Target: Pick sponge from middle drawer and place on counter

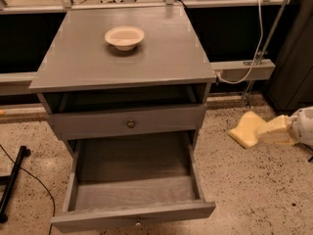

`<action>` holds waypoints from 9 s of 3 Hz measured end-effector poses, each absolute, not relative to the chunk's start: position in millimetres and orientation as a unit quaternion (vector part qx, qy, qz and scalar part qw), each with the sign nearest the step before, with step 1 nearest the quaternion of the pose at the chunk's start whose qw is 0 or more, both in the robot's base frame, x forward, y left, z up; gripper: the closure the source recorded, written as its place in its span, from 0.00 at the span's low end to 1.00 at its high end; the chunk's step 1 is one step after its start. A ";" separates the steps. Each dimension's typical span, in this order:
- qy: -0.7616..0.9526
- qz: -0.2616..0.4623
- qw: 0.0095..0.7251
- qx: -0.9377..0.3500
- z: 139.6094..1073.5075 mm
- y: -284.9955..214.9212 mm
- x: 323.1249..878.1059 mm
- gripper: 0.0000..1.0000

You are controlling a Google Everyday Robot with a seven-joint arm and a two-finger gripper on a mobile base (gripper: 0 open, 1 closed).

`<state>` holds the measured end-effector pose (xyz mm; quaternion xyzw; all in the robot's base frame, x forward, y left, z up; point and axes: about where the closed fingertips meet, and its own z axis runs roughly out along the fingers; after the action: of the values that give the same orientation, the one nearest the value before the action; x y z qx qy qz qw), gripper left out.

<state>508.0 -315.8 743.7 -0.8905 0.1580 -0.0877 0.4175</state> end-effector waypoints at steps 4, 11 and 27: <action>0.123 -0.063 0.438 -0.888 668.3 -280.0 643.5 1.00; 0.138 -0.147 0.446 -0.872 802.1 -336.3 624.9 1.00; 0.068 -0.212 0.489 -0.843 867.2 -144.1 717.1 0.00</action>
Offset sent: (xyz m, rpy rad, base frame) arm 0.2223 -0.0211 -0.0965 0.0756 -0.0613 0.0492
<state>717.1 -144.1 867.2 -0.8432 0.0684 -0.2118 0.4893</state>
